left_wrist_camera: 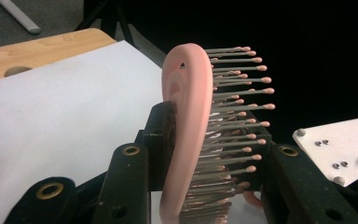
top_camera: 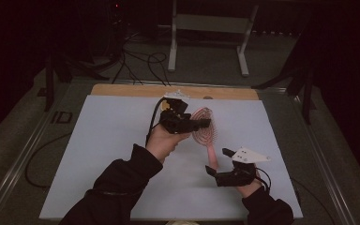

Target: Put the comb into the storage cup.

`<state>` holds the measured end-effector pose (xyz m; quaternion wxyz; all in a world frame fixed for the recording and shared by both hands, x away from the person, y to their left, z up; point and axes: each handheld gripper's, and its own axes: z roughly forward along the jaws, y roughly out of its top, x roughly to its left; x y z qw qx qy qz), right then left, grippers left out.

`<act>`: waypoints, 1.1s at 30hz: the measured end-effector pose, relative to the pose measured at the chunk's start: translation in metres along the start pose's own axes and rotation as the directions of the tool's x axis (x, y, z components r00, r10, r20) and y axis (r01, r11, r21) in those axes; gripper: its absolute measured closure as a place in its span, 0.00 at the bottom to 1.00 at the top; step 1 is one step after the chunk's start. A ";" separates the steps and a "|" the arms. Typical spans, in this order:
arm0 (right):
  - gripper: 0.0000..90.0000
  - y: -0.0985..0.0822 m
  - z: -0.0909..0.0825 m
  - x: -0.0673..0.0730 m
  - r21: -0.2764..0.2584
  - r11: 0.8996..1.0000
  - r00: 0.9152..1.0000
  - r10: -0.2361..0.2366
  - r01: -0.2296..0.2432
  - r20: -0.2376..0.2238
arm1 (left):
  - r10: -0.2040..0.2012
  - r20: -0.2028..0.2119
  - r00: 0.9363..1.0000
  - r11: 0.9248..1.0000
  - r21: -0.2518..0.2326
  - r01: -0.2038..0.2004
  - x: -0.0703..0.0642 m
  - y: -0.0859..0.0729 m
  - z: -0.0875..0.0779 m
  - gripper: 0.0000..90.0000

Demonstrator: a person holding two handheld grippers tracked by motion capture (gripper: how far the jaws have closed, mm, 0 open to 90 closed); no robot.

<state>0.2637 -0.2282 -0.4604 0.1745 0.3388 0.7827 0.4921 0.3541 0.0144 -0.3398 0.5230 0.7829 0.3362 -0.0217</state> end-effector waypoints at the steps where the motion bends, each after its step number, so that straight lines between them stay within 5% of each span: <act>1: 0.09 0.000 0.000 0.000 0.004 1.000 1.000 -0.004 0.004 -0.006 | 0.000 -0.003 1.000 1.000 -0.001 0.000 0.001 0.000 -0.001 0.72; 13: 0.09 -0.007 -0.003 -0.002 0.030 0.999 1.000 -0.024 0.025 -0.019 | 0.014 -0.047 0.999 1.000 -0.003 -0.014 0.011 0.005 -0.019 0.73; 33: 0.09 -0.026 -0.024 -0.010 -0.019 0.999 0.999 -0.048 0.048 0.019 | 0.006 -0.083 0.997 1.000 -0.016 -0.008 0.027 0.008 -0.038 0.73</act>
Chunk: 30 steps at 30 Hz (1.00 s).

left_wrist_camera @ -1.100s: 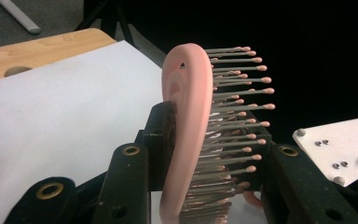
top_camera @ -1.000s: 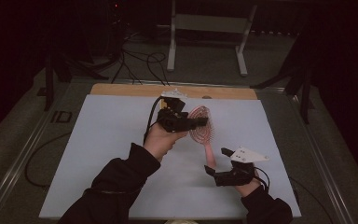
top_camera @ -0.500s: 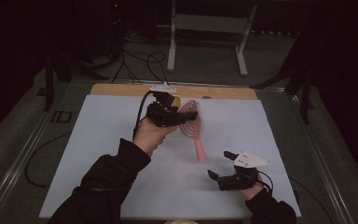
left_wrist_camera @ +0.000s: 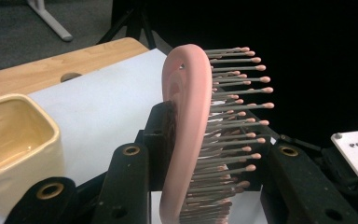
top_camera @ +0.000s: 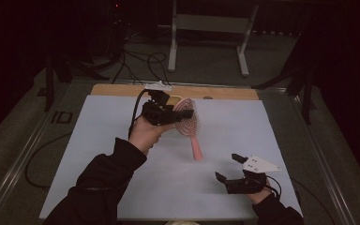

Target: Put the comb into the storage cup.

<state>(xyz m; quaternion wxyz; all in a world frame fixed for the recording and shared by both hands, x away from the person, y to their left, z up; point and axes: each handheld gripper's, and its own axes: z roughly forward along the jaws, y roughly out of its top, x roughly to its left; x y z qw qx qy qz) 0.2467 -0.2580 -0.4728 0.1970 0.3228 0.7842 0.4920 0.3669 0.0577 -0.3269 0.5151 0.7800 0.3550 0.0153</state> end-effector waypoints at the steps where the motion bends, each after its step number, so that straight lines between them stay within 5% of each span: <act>1: 0.09 -0.001 -0.001 0.000 0.003 1.000 1.000 -0.001 0.001 0.005 | 0.001 -0.004 1.000 1.000 -0.002 -0.001 0.001 0.000 -0.001 0.73; 30: 0.09 -0.004 -0.006 0.001 -0.012 1.000 1.000 -0.003 0.003 0.016 | -0.035 -0.134 0.990 0.992 -0.122 0.018 0.040 0.045 -0.040 0.73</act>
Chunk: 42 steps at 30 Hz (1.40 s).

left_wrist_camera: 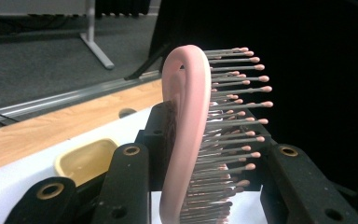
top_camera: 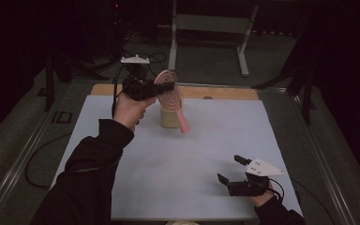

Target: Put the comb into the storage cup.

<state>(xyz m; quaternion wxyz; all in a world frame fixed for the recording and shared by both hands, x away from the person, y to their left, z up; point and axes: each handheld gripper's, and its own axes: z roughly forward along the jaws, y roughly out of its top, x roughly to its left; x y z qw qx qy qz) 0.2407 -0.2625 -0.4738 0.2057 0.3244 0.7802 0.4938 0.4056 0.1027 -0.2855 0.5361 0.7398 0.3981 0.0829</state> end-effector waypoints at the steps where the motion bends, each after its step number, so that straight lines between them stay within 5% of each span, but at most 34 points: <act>1: 0.09 0.000 0.000 0.000 -0.002 1.000 1.000 -0.001 0.001 -0.004 | 0.000 -0.006 1.000 1.000 -0.001 0.000 0.001 0.002 -0.001 0.73; 12: 0.09 0.001 -0.001 0.001 -0.006 1.000 1.000 0.003 -0.003 -0.009 | -0.008 -0.074 0.997 1.000 -0.021 0.006 0.017 0.016 -0.001 0.73; 26: 0.09 0.002 -0.001 0.003 -0.012 1.000 1.000 -0.007 0.006 -0.018 | -0.048 -0.111 0.993 0.996 -0.077 0.040 0.034 0.031 0.000 0.73; 33: 0.09 0.002 -0.002 0.003 -0.019 1.000 1.000 -0.002 0.002 -0.020 | -0.061 -0.191 0.980 0.995 -0.091 0.044 0.043 0.035 0.003 0.73; 42: 0.09 0.002 -0.002 0.002 -0.020 1.000 1.000 -0.004 0.004 -0.020 | -0.085 -0.224 0.971 0.992 -0.109 0.062 0.050 0.029 0.014 0.73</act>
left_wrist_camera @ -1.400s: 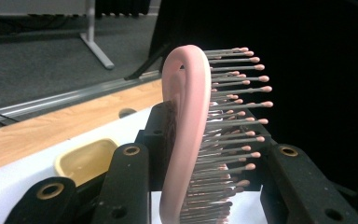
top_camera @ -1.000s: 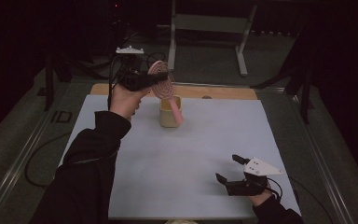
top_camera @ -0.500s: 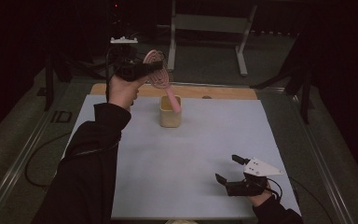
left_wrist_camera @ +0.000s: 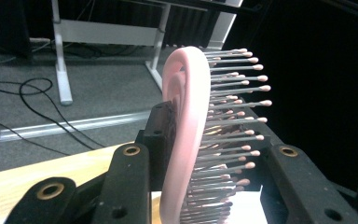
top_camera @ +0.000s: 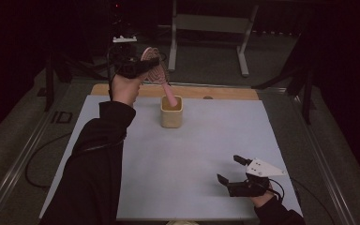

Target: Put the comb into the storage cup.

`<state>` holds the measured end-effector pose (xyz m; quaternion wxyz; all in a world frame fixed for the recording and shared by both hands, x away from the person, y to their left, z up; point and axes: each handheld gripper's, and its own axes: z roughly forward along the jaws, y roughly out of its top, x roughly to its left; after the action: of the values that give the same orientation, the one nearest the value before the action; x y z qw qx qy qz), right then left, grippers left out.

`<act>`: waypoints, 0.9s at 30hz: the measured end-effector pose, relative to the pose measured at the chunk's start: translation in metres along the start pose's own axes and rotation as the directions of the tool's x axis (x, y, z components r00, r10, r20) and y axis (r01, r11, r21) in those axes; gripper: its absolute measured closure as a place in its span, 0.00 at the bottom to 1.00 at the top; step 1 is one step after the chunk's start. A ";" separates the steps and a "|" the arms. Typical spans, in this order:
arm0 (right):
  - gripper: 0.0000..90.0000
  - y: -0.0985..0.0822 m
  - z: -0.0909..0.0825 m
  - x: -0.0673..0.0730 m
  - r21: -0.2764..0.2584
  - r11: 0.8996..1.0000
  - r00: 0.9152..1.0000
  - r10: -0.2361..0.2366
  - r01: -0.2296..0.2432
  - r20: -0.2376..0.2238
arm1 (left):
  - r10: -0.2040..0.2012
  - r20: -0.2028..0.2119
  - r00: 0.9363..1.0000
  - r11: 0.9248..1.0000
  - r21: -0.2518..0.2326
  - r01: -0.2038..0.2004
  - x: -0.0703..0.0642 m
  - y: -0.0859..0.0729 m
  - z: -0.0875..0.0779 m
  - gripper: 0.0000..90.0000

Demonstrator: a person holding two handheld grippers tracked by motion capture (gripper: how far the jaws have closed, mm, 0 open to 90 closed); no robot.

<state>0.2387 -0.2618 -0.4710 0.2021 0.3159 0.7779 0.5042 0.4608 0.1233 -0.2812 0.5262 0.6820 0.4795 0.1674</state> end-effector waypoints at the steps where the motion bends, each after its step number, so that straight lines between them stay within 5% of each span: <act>1: 0.09 0.000 0.000 0.000 -0.002 1.000 1.000 0.000 0.000 0.001 | 0.002 -0.002 1.000 1.000 0.002 -0.002 0.000 -0.001 0.001 0.73; 12: 0.09 -0.001 0.000 -0.001 -0.004 1.000 1.000 0.006 -0.006 -0.006 | 0.029 -0.037 0.999 0.999 -0.014 -0.030 0.001 -0.014 0.017 0.73; 27: 0.09 0.000 0.000 0.000 -0.003 1.000 1.000 0.001 -0.001 -0.004 | 0.008 -0.031 0.999 1.000 -0.006 -0.008 0.008 -0.033 0.034 0.73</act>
<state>0.2385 -0.2620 -0.4713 0.2009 0.3151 0.7774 0.5061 0.4736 0.1107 -0.3251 0.5199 0.6798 0.4844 0.1816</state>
